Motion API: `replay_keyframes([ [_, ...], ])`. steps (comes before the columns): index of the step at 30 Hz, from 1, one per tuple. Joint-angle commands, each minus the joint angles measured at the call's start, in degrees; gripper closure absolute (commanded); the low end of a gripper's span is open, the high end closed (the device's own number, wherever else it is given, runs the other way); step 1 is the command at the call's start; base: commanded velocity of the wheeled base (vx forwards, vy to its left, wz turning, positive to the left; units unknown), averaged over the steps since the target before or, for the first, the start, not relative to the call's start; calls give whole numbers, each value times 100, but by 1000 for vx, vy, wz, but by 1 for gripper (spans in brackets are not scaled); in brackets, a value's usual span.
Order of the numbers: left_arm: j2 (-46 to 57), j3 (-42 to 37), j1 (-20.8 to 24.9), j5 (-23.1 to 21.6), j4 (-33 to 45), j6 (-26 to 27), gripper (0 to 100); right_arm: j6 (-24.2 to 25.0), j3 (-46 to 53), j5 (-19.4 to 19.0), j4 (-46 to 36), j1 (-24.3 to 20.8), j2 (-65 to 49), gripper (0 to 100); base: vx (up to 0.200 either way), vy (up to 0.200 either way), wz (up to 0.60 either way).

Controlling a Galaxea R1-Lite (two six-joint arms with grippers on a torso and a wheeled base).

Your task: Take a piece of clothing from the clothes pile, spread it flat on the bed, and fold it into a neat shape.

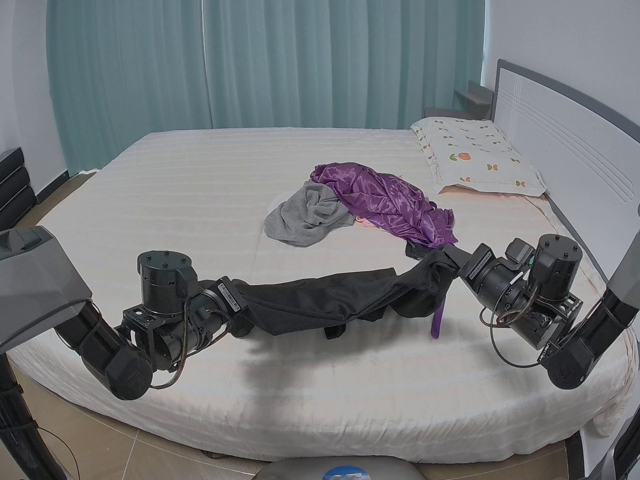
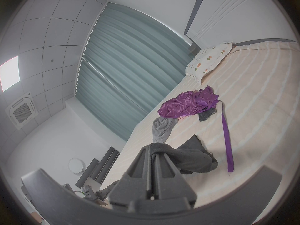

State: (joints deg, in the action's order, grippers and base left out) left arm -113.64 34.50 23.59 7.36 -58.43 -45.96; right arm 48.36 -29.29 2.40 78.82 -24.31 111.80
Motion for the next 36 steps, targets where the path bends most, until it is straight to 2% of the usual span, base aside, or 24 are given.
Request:
replay_keyframes([
  [1, 17, 4, -30, 11, -37, -1, 100, -2, 3, 6, 1, -4, 17, 100, 0, 200, 0],
  [7, 53, 13, -47, 151, -169, 17, 100, 24, -33, -12, 19, 40, 44, 100, 0, 200, 0],
  [25, 237, 4, -74, 151, -169, 26, 100, 112, -59, 6, 37, 58, -44, 100, 0, 200, 0],
  [36, 307, 4, -126, 151, -169, 26, 100, 103, -15, 6, 362, 58, 26, 100, 0, 200, 0],
])
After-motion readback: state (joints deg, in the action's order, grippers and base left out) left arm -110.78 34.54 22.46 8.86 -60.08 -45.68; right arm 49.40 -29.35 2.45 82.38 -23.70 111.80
